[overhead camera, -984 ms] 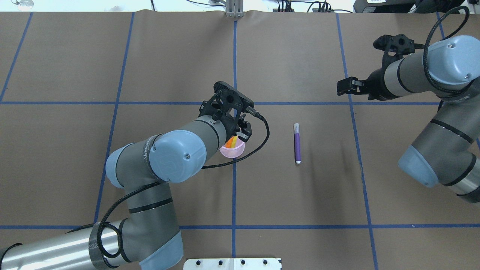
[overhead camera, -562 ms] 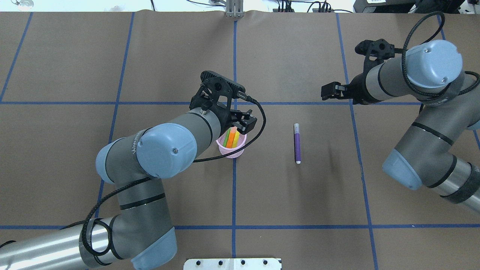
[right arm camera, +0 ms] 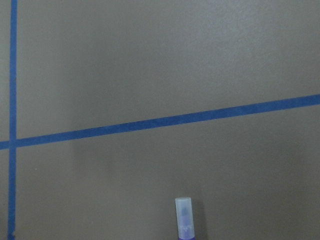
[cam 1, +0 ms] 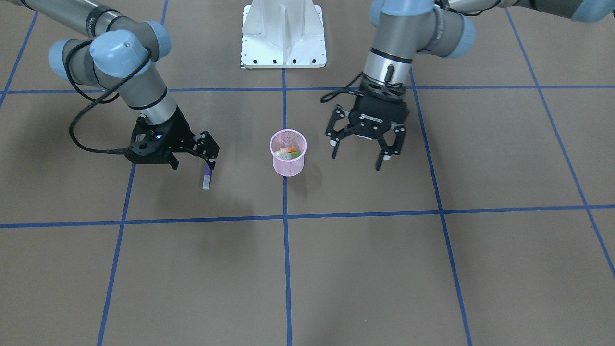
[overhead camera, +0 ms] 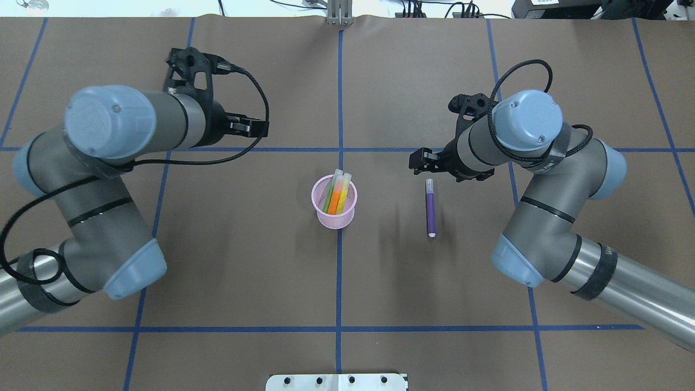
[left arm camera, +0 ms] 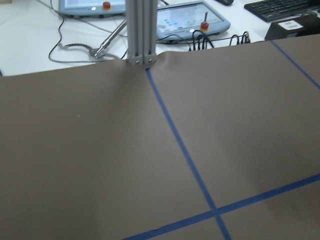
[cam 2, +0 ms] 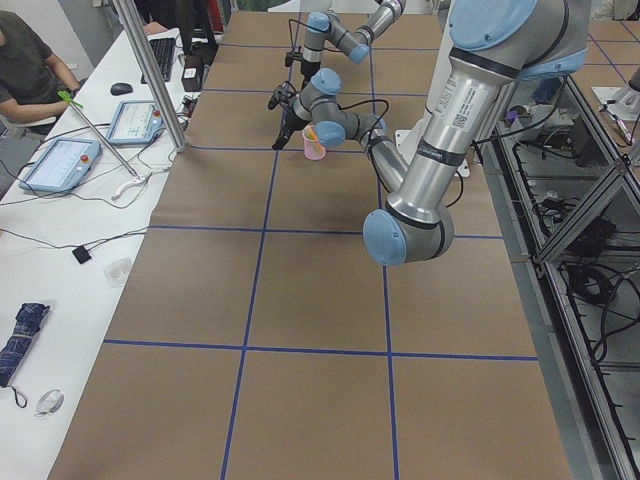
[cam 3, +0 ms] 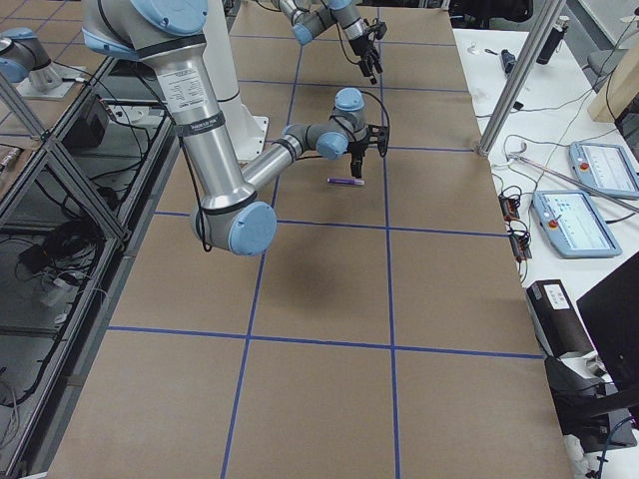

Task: Collect pens into pen holder
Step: 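Withdraw the left gripper while the right gripper grasps the purple marker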

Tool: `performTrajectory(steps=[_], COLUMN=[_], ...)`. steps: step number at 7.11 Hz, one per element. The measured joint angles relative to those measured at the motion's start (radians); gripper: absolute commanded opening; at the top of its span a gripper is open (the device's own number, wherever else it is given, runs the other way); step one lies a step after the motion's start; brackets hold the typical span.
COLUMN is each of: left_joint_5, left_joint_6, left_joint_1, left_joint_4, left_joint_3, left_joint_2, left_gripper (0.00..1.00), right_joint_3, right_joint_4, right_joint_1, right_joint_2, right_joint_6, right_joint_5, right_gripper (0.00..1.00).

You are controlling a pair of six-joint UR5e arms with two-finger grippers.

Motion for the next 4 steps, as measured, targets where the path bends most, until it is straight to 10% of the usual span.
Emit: performTrajectory(steps=[4], left_joint_5=[-0.077], left_joint_6=[0.067], left_joint_1=[-0.06], left_joint_4=[0.063], left_joint_3=[-0.028], left_joint_2=[0.054], left_gripper=[0.98], right_joint_3=[-0.117], right_joint_4=[-0.216], right_joint_1=[0.0], right_joint_2=[0.114], right_joint_6=[-0.111], right_joint_5=[0.05], right_gripper=[0.85])
